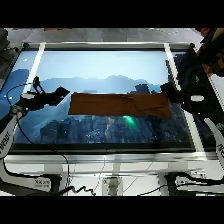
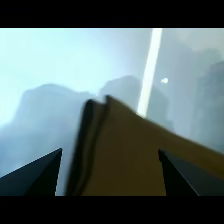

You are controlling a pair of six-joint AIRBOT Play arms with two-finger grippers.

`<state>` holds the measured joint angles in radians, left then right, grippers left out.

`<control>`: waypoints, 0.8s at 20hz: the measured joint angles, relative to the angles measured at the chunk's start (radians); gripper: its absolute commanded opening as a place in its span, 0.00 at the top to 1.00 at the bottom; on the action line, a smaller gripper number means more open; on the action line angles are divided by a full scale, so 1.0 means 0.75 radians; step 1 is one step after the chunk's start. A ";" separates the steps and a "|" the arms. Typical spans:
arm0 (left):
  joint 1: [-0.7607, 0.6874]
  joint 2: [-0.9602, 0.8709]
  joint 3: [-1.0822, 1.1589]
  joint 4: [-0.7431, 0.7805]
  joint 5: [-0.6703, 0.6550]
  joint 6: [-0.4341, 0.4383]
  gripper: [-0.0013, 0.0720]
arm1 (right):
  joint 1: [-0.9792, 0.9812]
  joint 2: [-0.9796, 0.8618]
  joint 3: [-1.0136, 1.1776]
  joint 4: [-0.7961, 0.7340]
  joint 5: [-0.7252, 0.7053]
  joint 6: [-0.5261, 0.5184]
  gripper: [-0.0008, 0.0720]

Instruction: Fold the clothes and pants, and hang the long-sleeved shirts on hangers.

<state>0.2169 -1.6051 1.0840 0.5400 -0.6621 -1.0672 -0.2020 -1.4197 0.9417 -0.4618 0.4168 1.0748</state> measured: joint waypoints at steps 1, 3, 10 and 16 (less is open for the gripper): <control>0.023 -0.013 0.011 0.061 -0.058 -0.039 0.04 | -0.019 -0.001 0.001 -0.033 0.047 0.017 0.05; 0.047 -0.050 0.037 0.140 -0.166 -0.086 0.04 | -0.045 -0.002 0.001 -0.091 0.139 0.049 0.05; -0.034 -0.176 0.144 0.223 -0.310 -0.094 0.54 | -0.066 -0.003 0.002 -0.182 0.428 0.081 0.18; -0.145 -0.203 0.178 0.250 -0.321 -0.054 0.97 | 0.077 -0.003 0.013 -0.191 0.364 0.086 0.97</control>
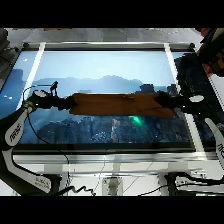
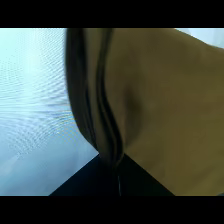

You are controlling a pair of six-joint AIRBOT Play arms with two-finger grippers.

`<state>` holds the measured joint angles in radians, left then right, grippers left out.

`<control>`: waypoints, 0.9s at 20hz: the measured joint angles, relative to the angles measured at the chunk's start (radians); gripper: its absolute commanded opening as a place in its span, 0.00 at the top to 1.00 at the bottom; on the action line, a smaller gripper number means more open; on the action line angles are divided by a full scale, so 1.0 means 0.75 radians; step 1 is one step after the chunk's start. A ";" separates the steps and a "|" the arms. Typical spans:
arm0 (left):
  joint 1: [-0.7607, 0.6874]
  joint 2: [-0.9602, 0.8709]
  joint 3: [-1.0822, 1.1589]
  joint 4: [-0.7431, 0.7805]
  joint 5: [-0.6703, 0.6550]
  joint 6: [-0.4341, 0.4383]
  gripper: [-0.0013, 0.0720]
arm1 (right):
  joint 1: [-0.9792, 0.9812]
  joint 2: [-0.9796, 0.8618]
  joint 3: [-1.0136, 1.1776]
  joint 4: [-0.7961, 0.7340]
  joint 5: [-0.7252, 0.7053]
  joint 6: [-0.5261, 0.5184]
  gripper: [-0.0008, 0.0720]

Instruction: Fold the clothes and pants, and hang the long-sleeved shirts on hangers.

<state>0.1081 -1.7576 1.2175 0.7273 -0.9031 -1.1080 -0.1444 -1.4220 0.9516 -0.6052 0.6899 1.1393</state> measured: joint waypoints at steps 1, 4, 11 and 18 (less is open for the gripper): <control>-0.010 0.003 0.012 -0.001 -0.009 0.009 0.97 | 0.046 0.000 0.012 -0.004 -0.033 0.000 0.97; -0.022 0.041 0.066 -0.001 -0.050 0.021 0.97 | 0.202 -0.014 0.095 -0.048 -0.113 0.007 0.97; -0.024 0.288 0.126 0.008 -0.243 0.031 0.97 | 0.557 -0.141 0.342 -0.212 -0.160 0.169 0.98; 0.000 0.581 0.132 0.009 -0.439 0.031 0.97 | 0.853 -0.321 0.426 -0.200 -0.246 0.382 0.97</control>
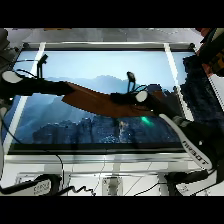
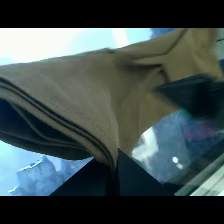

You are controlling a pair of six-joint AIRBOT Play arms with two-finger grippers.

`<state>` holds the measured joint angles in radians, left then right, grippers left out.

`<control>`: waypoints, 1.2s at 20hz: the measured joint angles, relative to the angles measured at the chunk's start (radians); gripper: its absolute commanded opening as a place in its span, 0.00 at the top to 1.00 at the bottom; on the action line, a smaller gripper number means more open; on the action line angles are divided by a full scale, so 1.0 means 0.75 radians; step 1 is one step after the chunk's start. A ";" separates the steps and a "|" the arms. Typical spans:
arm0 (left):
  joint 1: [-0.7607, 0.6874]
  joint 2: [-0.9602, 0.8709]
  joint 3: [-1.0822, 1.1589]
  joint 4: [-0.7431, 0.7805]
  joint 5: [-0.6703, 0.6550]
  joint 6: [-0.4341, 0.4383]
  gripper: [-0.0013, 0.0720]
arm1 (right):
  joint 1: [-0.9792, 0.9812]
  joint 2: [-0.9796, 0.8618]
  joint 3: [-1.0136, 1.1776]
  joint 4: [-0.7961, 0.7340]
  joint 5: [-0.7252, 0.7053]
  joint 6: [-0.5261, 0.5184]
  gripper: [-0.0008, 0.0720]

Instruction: Fold the clothes and pants, and hang the long-sleeved shirts on hangers.

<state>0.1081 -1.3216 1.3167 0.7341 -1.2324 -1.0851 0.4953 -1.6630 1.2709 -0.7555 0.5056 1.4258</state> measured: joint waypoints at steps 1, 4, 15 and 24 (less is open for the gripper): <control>0.013 0.046 0.000 -0.001 -0.010 0.000 0.97 | 0.046 -0.039 0.032 0.018 -0.002 0.015 0.98; 0.068 0.157 0.001 -0.001 -0.026 0.001 0.97 | 0.177 -0.151 0.159 0.055 -0.016 0.045 0.97; -0.101 0.098 0.000 -0.088 0.035 0.000 0.97 | 0.078 -0.156 0.390 -0.188 0.174 0.066 0.97; -0.849 -0.329 0.001 -0.646 0.839 0.001 0.32 | -0.566 0.058 0.398 -0.423 0.657 0.065 0.97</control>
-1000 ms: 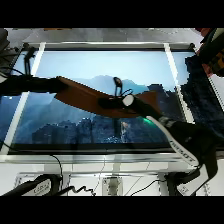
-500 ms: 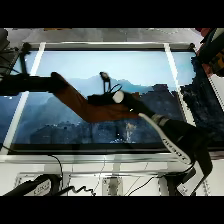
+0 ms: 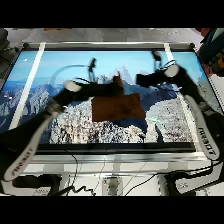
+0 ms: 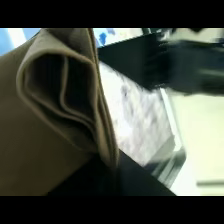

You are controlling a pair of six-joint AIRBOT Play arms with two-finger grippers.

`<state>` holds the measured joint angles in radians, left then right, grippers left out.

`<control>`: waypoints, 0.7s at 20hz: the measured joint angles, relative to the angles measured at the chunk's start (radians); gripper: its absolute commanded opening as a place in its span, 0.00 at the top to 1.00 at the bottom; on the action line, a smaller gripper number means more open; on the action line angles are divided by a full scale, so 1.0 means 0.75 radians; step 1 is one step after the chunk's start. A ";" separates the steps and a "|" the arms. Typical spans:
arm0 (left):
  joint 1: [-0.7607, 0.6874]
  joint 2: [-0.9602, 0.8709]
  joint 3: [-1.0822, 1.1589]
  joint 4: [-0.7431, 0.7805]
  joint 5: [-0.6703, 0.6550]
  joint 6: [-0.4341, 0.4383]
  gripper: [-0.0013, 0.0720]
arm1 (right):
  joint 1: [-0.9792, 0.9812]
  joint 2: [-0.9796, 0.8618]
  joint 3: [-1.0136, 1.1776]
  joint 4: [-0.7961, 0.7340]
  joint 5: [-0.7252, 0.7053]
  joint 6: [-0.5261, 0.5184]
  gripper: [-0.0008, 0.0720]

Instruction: Fold the clothes and pants, and hang the long-sleeved shirts on hangers.

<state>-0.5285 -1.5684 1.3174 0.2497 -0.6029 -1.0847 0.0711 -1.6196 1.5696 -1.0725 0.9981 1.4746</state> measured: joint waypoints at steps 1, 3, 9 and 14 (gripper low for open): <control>-0.070 -0.038 0.001 -0.051 0.106 0.000 0.01 | -0.060 0.006 -0.001 -0.016 0.034 0.001 0.97; -0.166 -0.088 0.002 -0.115 0.264 0.000 0.02 | -0.160 0.016 0.000 -0.048 0.069 -0.001 0.97; -0.184 -0.085 0.003 -0.126 0.386 0.053 0.02 | -0.361 0.014 -0.070 -0.220 0.110 -0.008 0.98; -0.032 0.038 0.003 0.159 0.198 0.132 0.02 | -0.456 -0.072 -0.255 0.085 0.243 -0.369 0.43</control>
<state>-0.5522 -1.5398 1.3197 0.3691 -0.4541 -0.9855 -0.2707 -1.6733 1.3781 -1.0088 1.1801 1.1980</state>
